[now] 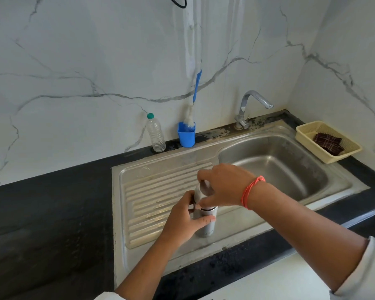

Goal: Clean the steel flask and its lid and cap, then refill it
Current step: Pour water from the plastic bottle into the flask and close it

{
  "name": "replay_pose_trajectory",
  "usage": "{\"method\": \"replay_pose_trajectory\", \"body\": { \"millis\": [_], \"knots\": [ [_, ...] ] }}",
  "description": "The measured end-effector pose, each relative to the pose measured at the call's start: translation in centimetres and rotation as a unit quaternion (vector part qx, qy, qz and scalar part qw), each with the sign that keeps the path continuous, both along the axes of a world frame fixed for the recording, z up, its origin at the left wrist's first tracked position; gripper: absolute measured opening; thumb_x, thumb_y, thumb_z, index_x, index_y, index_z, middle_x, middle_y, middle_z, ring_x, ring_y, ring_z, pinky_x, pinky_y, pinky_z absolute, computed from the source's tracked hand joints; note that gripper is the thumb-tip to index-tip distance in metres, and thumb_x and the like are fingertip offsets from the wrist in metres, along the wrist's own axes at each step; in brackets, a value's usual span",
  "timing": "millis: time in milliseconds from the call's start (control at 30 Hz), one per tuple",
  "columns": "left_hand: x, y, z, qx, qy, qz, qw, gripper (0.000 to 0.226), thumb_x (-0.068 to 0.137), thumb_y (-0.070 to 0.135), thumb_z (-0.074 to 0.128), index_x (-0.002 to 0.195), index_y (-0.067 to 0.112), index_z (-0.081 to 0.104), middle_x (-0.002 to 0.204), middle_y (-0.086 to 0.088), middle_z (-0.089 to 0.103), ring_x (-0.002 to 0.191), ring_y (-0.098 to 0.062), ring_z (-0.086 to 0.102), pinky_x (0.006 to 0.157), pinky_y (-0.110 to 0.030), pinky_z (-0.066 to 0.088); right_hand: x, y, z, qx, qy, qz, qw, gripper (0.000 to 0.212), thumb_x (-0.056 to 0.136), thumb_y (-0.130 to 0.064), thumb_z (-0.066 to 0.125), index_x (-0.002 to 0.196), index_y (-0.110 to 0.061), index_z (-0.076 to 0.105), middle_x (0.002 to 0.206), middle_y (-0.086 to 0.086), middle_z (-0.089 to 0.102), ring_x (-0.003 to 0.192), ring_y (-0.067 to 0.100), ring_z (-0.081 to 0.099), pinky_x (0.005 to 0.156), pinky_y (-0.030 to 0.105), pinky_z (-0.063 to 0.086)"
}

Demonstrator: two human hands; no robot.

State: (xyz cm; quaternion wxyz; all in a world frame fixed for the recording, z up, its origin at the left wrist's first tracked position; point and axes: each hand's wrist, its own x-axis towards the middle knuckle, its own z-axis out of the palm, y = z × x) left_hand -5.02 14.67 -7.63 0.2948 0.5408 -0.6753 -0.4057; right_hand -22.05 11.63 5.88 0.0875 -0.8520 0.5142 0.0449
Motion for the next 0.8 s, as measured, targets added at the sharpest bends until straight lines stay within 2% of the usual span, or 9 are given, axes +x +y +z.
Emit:
{"method": "replay_pose_trajectory", "body": {
  "millis": [100, 167, 267, 333, 433, 500, 567, 700, 800],
  "knots": [
    [-0.1, 0.2, 0.1, 0.013, 0.003, 0.006, 1.0, 0.061, 0.076, 0.041, 0.091, 0.121, 0.042, 0.05, 0.112, 0.025, 0.065, 0.106, 0.01, 0.061, 0.088, -0.008, 0.049, 1.0, 0.6, 0.3, -0.003, 0.006, -0.09, 0.996, 0.081, 0.08, -0.091, 0.03, 0.086, -0.016, 0.059, 0.071, -0.003, 0.057, 0.062, 0.009, 0.052, 0.063, 0.03, 0.051],
    [-0.1, 0.1, 0.2, 0.006, 0.004, 0.004, 1.0, 0.061, 0.075, 0.04, 0.091, 0.119, 0.043, 0.05, 0.115, 0.023, 0.066, 0.107, 0.009, 0.062, 0.087, -0.007, 0.048, 1.0, 0.5, 0.5, 0.012, 0.009, -0.125, 0.992, 0.089, 0.081, -0.091, 0.017, 0.074, -0.015, 0.063, 0.067, -0.001, 0.06, 0.062, 0.012, 0.058, 0.068, 0.033, 0.056],
    [-0.1, 0.2, 0.2, 0.002, 0.007, 0.005, 1.0, 0.058, 0.075, 0.038, 0.092, 0.115, 0.044, 0.051, 0.116, 0.022, 0.067, 0.109, 0.009, 0.061, 0.089, -0.009, 0.048, -0.1, 0.2, 1.2, 0.051, 0.003, -0.151, 0.987, 0.091, 0.084, -0.088, 0.013, 0.063, -0.015, 0.063, 0.06, -0.001, 0.061, 0.063, 0.014, 0.063, 0.078, 0.038, 0.056],
    [0.0, 0.2, 0.2, 0.001, 0.01, 0.008, 1.0, 0.058, 0.074, 0.039, 0.092, 0.117, 0.041, 0.053, 0.115, 0.022, 0.068, 0.109, 0.007, 0.062, 0.089, -0.011, 0.048, -0.8, 0.2, 1.4, 0.009, 0.014, -0.121, 0.993, 0.079, 0.086, -0.086, 0.026, 0.084, -0.018, 0.067, 0.079, -0.001, 0.068, 0.076, 0.015, 0.066, 0.081, 0.039, 0.057],
    [-0.1, 0.1, 0.2, 0.0, 0.012, 0.01, 1.0, 0.057, 0.074, 0.039, 0.092, 0.115, 0.04, 0.054, 0.113, 0.021, 0.069, 0.108, 0.006, 0.063, 0.09, -0.015, 0.051, -0.5, 0.4, 0.7, 0.017, -0.053, -0.002, 0.998, 0.043, 0.098, -0.058, 0.047, 0.132, -0.032, 0.053, 0.126, -0.002, 0.06, 0.114, 0.018, 0.059, 0.097, 0.038, 0.051],
    [-0.1, 0.2, 0.4, 0.0, 0.009, 0.01, 1.0, 0.058, 0.074, 0.039, 0.092, 0.113, 0.045, 0.051, 0.113, 0.023, 0.068, 0.108, 0.008, 0.062, 0.089, -0.012, 0.05, 0.2, 0.6, 0.5, 0.03, -0.07, 0.035, 0.997, 0.033, 0.101, -0.047, 0.044, 0.132, -0.039, 0.053, 0.124, -0.004, 0.058, 0.112, 0.016, 0.057, 0.096, 0.036, 0.05],
    [-0.1, 0.3, 0.4, 0.001, 0.012, 0.006, 1.0, 0.059, 0.074, 0.039, 0.093, 0.114, 0.045, 0.05, 0.113, 0.022, 0.068, 0.108, 0.009, 0.062, 0.086, -0.01, 0.049, 0.5, 0.5, 0.9, 0.002, -0.041, 0.015, 0.999, 0.032, 0.1, -0.05, 0.043, 0.125, -0.036, 0.057, 0.11, -0.003, 0.062, 0.102, 0.017, 0.06, 0.09, 0.035, 0.052],
    [-0.3, 0.4, 0.2, 0.0, 0.014, 0.008, 1.0, 0.056, 0.075, 0.041, 0.091, 0.116, 0.038, 0.054, 0.112, 0.023, 0.066, 0.107, 0.007, 0.062, 0.086, -0.014, 0.051, 0.9, 0.3, 1.4, -0.016, 0.023, -0.01, 1.0, 0.052, 0.093, -0.069, 0.043, 0.108, -0.023, 0.06, 0.081, -0.005, 0.058, 0.078, 0.016, 0.057, 0.076, 0.034, 0.052],
    [-0.2, 0.3, 0.2, -0.006, 0.0, 0.008, 1.0, 0.05, 0.075, 0.044, 0.09, 0.109, 0.035, 0.055, 0.109, 0.018, 0.068, 0.103, 0.002, 0.064, 0.082, -0.016, 0.052, 1.2, 0.5, 0.6, -0.038, 0.037, 0.013, 0.999, 0.054, 0.083, -0.072, 0.054, 0.107, -0.023, 0.057, 0.08, -0.004, 0.057, 0.071, 0.014, 0.055, 0.066, 0.031, 0.051]
  ]
}}
